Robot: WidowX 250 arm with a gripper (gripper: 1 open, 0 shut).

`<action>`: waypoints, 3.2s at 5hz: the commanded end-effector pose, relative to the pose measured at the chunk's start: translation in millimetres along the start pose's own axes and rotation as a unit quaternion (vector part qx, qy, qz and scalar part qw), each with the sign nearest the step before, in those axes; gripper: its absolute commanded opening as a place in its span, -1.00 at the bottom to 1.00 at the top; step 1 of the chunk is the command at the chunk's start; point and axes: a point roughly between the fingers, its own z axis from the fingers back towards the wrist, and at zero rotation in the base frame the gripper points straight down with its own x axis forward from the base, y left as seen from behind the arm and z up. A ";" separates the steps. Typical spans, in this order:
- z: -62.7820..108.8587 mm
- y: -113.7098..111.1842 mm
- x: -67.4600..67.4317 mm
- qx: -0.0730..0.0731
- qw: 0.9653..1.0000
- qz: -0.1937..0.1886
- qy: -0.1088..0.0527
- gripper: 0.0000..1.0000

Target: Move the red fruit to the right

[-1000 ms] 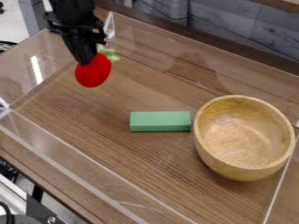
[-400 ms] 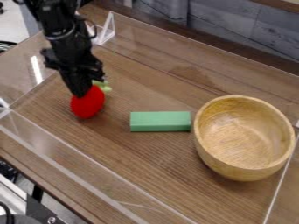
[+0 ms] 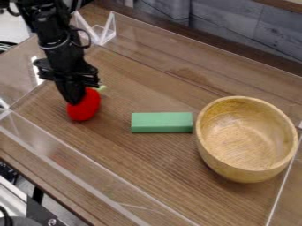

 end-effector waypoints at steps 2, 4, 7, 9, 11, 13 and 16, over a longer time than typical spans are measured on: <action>-2.6 14.3 9.4 0.006 1.000 0.006 0.006 1.00; -1.2 11.9 8.0 0.003 1.000 0.016 0.010 1.00; -10.3 3.3 4.0 0.008 0.998 0.057 0.011 1.00; -29.1 -23.0 19.0 0.007 0.999 0.040 0.012 -1.00; 7.8 -29.9 34.3 -0.002 0.998 0.064 0.005 -1.00; 36.6 -48.1 42.0 -0.021 1.000 0.013 -0.006 -1.00; 42.7 -148.9 94.3 -0.038 0.999 -0.005 -0.021 -1.00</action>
